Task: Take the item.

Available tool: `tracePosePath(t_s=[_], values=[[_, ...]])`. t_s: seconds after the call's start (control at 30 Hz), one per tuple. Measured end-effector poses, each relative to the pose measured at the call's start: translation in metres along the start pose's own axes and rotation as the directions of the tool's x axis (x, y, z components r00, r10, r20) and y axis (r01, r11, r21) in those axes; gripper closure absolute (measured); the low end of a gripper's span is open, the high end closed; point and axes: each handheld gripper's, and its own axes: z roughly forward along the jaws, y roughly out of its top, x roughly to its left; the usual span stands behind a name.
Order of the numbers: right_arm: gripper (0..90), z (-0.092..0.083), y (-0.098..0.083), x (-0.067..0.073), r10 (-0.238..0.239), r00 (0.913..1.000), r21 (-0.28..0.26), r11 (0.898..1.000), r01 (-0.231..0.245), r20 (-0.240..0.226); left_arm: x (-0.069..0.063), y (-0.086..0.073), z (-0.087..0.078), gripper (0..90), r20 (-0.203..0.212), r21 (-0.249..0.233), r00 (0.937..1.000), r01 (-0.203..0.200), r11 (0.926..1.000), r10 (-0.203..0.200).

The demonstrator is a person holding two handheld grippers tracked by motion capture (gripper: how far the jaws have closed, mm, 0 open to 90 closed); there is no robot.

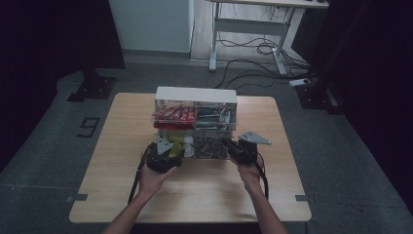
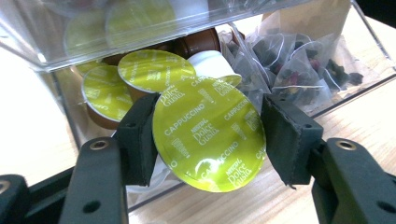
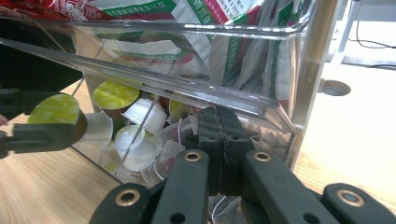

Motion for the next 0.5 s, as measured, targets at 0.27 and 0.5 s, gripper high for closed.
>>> tracePosePath(t_s=[0.27,0.5], values=[[88.8,0.000,0.001,0.000,-0.009,0.9998,0.010,1.000,0.009,0.015,0.007,-0.003,-0.015,40.6,0.010,0.004,0.9999,0.004,1.0000,-0.004],[88.8,0.001,0.000,0.000,-0.009,0.9998,0.012,1.000,0.008,0.018,0.015,-0.005,-0.029,40.6,0.010,0.001,0.9998,0.014,0.9999,-0.014]])
